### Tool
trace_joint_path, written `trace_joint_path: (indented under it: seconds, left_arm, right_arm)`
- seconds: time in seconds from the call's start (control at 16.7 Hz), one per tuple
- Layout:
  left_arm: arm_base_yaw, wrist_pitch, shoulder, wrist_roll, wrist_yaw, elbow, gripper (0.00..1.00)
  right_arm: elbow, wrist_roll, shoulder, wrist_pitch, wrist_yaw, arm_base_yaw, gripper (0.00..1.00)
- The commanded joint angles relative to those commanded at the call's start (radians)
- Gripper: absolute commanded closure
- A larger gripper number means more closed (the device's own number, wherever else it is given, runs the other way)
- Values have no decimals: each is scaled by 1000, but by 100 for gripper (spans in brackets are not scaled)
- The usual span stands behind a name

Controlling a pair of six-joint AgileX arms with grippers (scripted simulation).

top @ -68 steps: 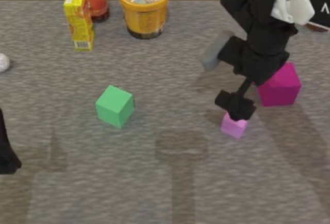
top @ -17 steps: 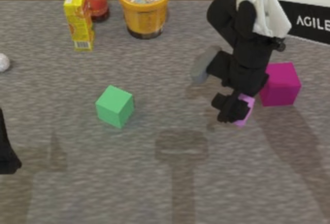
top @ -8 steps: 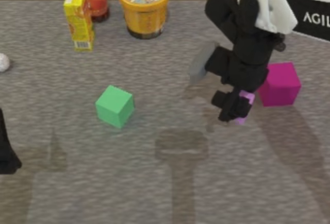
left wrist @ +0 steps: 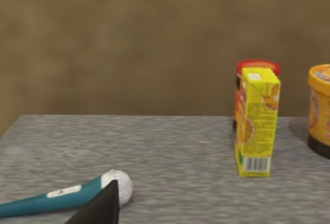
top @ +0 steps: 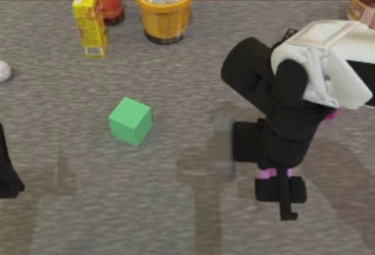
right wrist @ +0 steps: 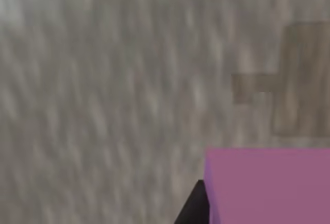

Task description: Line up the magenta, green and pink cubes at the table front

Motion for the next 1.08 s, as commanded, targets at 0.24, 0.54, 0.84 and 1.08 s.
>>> trace_joint_path:
  seconds: [0.24,0.54,0.84,1.08]
  left_arm:
    - [0,0,0,0,0,0,0]
    - [0,0,0,0,0,0,0]
    - [0,0,0,0,0,0,0]
    - [0,0,0,0,0,0,0]
  right_arm:
    - [-31,-30,-31,5,-1,25,100]
    - [-54,-26,-13,43,-1,21,100]
    - [-164,-24,51,222,-1,24,100]
    - [-200,-26,74,279,0,27,100]
